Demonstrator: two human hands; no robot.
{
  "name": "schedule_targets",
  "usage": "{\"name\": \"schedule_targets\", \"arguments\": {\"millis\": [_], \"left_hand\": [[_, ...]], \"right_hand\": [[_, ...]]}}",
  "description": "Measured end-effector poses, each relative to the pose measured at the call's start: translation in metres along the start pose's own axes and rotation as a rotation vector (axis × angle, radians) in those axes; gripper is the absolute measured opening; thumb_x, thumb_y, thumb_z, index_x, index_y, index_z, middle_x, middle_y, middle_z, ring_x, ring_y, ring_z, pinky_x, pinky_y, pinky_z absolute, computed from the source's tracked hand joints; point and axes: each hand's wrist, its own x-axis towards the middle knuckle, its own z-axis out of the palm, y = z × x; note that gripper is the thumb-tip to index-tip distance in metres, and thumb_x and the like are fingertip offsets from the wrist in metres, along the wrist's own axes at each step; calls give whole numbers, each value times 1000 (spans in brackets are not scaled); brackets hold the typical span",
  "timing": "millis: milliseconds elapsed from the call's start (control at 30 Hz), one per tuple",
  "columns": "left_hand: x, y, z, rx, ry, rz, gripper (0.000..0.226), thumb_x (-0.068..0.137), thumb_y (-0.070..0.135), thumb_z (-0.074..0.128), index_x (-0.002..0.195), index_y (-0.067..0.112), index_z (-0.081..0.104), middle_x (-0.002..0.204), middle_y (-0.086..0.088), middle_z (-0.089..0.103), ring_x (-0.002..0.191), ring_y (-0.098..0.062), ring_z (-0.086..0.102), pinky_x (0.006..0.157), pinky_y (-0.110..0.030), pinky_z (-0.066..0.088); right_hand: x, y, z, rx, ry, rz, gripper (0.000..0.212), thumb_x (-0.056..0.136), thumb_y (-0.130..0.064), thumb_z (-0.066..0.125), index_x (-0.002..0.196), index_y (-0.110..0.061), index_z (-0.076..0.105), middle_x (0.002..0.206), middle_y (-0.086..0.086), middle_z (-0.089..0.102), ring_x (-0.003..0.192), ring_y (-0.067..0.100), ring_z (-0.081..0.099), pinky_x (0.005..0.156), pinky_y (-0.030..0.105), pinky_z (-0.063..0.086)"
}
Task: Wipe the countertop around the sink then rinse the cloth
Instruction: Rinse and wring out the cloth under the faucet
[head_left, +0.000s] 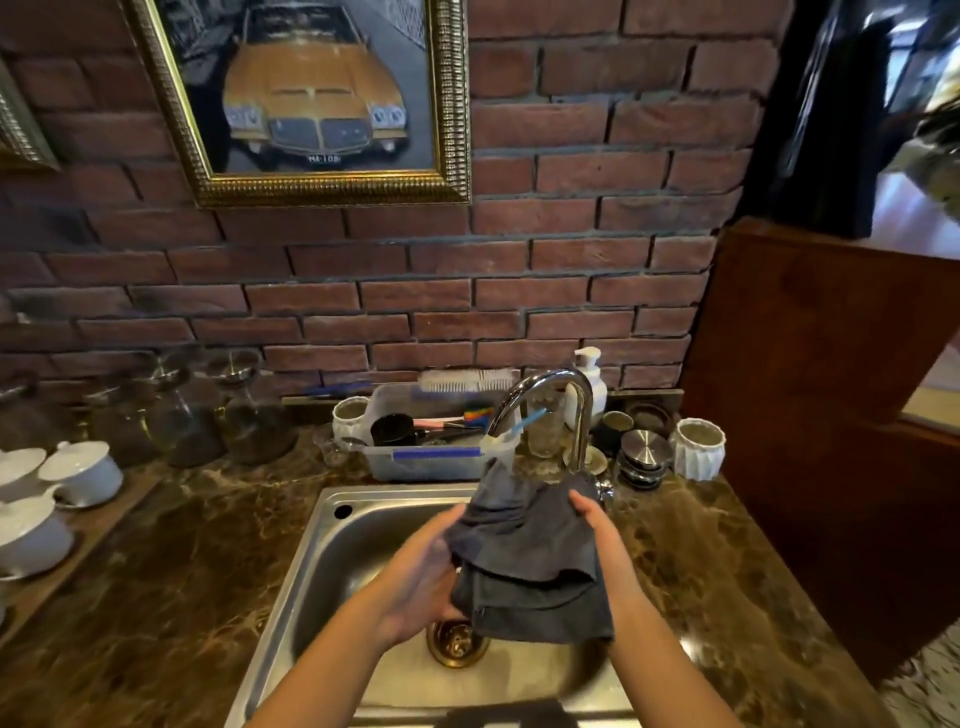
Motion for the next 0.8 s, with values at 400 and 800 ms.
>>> {"name": "schedule_targets", "arguments": {"millis": [400,800], "left_hand": [[39,-4,-10,-287,259,0,36,98,27,47,128,7,54,114,-21,68,106,-38,63,89,-50,49],[26,-29,-38,100,250,-30,32,81,16,70,113,10,66,104,-7,73,97,-18,66,80,-29,46]], "right_hand": [[16,-23,-9,-64,-150,130,51,83,-38,57,123,-6,58,118,24,66,106,37,66,94,48,49],[28,-10,-24,66,-272,179,102,40,-23,98,131,-1,56,132,25,56,123,42,53,109,54,33]]}}
